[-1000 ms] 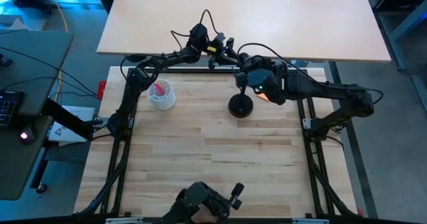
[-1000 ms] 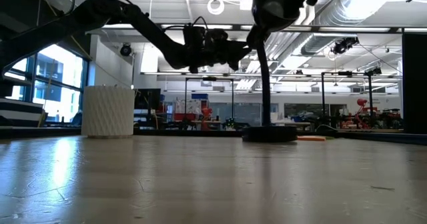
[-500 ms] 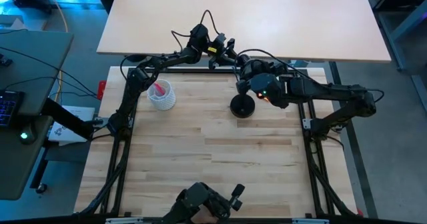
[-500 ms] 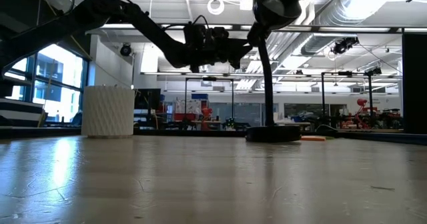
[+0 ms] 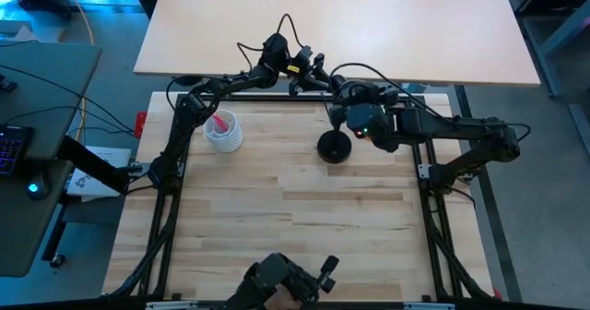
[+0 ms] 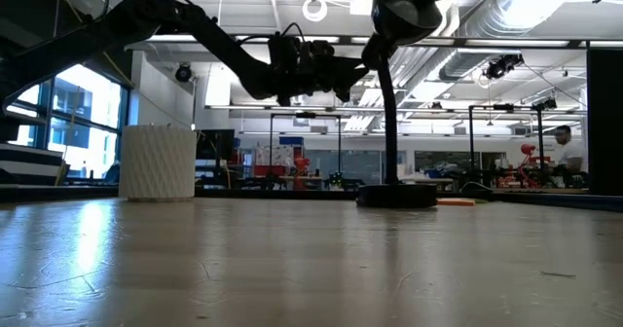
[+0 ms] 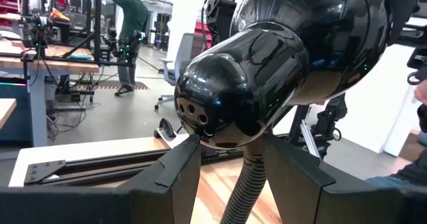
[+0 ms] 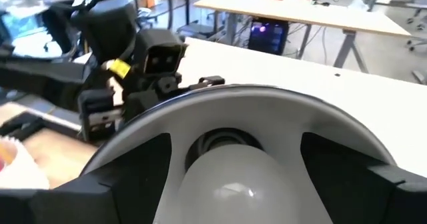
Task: Screw lightbulb
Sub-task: Insert the light bulb into the desk lamp
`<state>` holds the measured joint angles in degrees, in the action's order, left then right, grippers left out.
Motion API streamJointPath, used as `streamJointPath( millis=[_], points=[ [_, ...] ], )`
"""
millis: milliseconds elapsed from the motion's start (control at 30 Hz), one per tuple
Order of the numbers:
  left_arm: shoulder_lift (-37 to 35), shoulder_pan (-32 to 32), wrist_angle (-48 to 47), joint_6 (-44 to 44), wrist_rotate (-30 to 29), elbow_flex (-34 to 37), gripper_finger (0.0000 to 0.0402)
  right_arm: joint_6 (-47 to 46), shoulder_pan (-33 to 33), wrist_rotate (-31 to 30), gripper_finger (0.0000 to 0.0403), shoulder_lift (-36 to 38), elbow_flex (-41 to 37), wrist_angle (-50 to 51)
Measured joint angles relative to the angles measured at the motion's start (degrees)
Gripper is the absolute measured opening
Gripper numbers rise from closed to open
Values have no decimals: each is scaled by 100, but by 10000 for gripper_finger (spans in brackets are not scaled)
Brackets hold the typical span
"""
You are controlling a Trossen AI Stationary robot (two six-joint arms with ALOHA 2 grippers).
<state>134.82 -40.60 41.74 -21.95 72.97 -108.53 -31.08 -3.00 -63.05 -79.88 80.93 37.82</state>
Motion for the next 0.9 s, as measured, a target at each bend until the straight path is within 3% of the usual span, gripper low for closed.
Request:
streamJointPath(
  millis=[167, 467, 900],
  points=[
    [0, 15, 7, 2, -17, 0, 154, 91, 110, -246, 332, 0, 0, -243],
    [0, 17, -36, -45, 3, 0, 154, 714, 167, -137, 332, 2, 0, -285],
    [2, 21, -284, -29, 0, 2, 154, 2515, 306, 26, 332, 4, 0, -149]
  ],
)
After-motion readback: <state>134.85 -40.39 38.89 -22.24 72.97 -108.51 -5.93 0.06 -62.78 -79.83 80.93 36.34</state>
